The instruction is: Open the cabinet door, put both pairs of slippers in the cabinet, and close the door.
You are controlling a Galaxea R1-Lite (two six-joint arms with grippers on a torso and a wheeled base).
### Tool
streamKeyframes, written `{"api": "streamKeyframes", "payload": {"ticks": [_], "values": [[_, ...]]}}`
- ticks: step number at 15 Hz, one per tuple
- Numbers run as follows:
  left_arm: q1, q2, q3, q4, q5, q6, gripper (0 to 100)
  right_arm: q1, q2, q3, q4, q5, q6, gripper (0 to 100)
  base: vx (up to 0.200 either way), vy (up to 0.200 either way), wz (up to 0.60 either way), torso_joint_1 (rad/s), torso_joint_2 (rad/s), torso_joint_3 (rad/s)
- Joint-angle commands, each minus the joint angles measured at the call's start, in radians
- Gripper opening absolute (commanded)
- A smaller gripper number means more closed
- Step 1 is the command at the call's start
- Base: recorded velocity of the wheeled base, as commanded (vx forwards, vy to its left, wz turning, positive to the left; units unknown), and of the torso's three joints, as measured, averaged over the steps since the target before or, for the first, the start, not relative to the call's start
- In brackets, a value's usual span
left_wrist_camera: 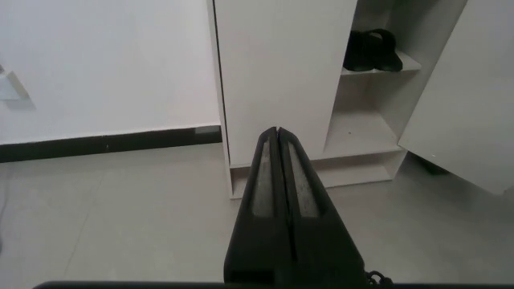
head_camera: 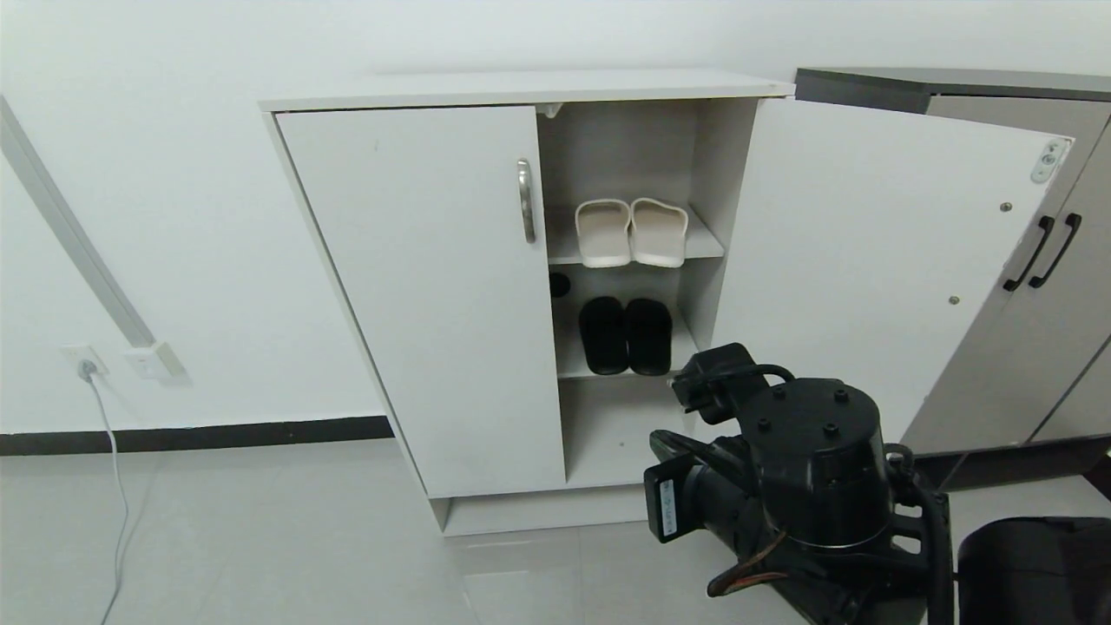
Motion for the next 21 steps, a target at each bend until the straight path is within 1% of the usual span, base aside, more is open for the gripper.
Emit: {"api": "streamKeyframes", "payload": {"ticks": [1,12,15,21], "values": [[0.0,0.001,-0.001,0.0,0.0,0.0,0,-0.001,0.002,0.005,0.0,0.0,-0.001,0,0.0,0.0,0.0,0.0,0.0,0.0],[0.0,0.001,0.0,0.0,0.0,0.0,0,-0.001,0.002,0.014,0.0,0.0,-0.001,0,0.0,0.0,0.0,0.0,0.0,-0.006],[0.0,0.001,0.0,0.0,0.0,0.0,0,-0.001,0.002,0.014,0.0,0.0,-0.001,0,0.0,0.0,0.0,0.001,-0.18,-0.302],[0.0,0.001,0.0,0.0,0.0,0.0,0,-0.001,0.009,0.017,0.0,0.0,-0.001,0,0.0,0.0,0.0,0.058,-0.48,-0.365]]}}
